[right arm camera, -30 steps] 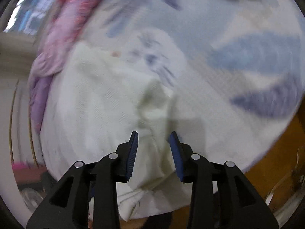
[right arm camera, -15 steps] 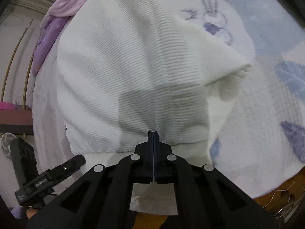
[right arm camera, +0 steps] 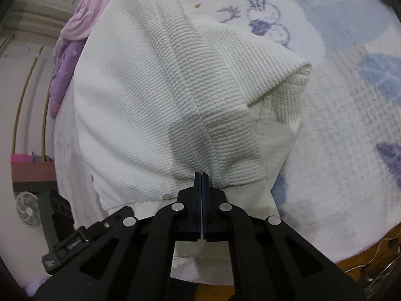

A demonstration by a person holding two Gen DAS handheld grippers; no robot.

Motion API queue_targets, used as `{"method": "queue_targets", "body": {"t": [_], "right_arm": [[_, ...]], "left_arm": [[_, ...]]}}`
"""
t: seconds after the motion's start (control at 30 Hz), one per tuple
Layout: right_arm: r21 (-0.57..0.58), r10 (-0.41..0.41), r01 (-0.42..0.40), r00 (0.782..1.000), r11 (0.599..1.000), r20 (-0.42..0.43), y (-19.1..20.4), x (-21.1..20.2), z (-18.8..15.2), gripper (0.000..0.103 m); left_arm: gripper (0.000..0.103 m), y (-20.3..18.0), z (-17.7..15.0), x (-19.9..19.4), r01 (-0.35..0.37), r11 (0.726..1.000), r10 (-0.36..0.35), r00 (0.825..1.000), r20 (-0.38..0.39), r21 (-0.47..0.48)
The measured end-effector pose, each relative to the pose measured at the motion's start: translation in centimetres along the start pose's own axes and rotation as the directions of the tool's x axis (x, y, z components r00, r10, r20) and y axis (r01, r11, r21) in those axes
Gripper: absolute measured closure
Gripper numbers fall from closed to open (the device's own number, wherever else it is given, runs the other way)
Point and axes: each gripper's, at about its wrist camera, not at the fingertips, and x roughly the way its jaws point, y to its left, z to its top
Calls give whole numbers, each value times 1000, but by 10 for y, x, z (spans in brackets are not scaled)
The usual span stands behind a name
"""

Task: Fold large clothes

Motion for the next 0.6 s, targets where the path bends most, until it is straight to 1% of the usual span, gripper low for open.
{"method": "queue_targets", "body": {"t": [0.03,0.07,0.1,0.13,0.17,0.2,0.23,0.27,0.3,0.33,0.37,0.4,0.43,0.47,0.5,0.53,0.57,0.6], "right_arm": [[14,12,-12,1000,1000,2,-1,-2,-1,103],[28,23,-23,1000,999,4,-3,-4,-1,103],[50,38,-38,999,998,8,-5,-7,-3,103],[66,46,-46,999,997,11,-6,-9,-4,103],[85,53,-54,998,995,12,-7,-11,-6,103],[97,62,-63,998,993,11,-8,-12,-6,103],[110,79,-79,997,991,4,-12,-15,-9,99],[117,83,-81,996,990,-12,-12,-16,-10,96],[120,79,-75,997,990,-25,-14,-20,-12,96],[125,77,-74,997,989,-16,-16,-25,-15,92],[150,79,-80,997,985,12,-19,-34,-18,84],[187,87,-93,995,978,40,-25,-43,-21,79],[218,85,-96,995,971,60,-34,-50,-27,59],[260,66,-85,995,962,81,-39,-55,-29,36],[317,53,-83,993,945,102,-48,-61,-35,32],[355,72,-106,992,929,108,-55,-61,-39,32],[411,119,-155,987,898,112,-63,-56,-43,32],[457,148,-182,983,871,109,-68,-51,-48,32]], "left_arm": [[12,-6,2,4,0,1000,0,1000,-3,-2],[27,-9,5,2,4,1000,-4,1000,-4,2],[38,-16,7,1,30,999,-29,1000,-6,28],[39,-18,8,-1,15,999,-15,1000,-17,42],[43,-21,9,1,6,999,-4,1000,-28,48],[47,-24,10,2,11,999,-9,999,-35,45],[51,-26,12,3,18,999,-17,999,-40,44],[65,-25,13,1,26,999,-24,999,-42,42],[75,-25,15,-3,35,999,-34,999,-42,40],[77,-26,17,-11,56,997,-54,998,-43,45],[79,-30,18,-15,63,997,-60,997,-44,53],[79,-34,20,-19,71,996,-68,997,-47,57],[80,-40,21,-24,84,995,-80,996,-50,63],[80,-44,20,-28,93,993,-89,995,-50,70],[80,-50,23,-33,106,991,-102,993,-52,75],[80,-55,26,-39,121,990,-117,992,-51,76],[80,-56,28,-43,131,989,-128,991,-47,74],[80,-61,31,-48,142,987,-139,989,-42,75]]}}
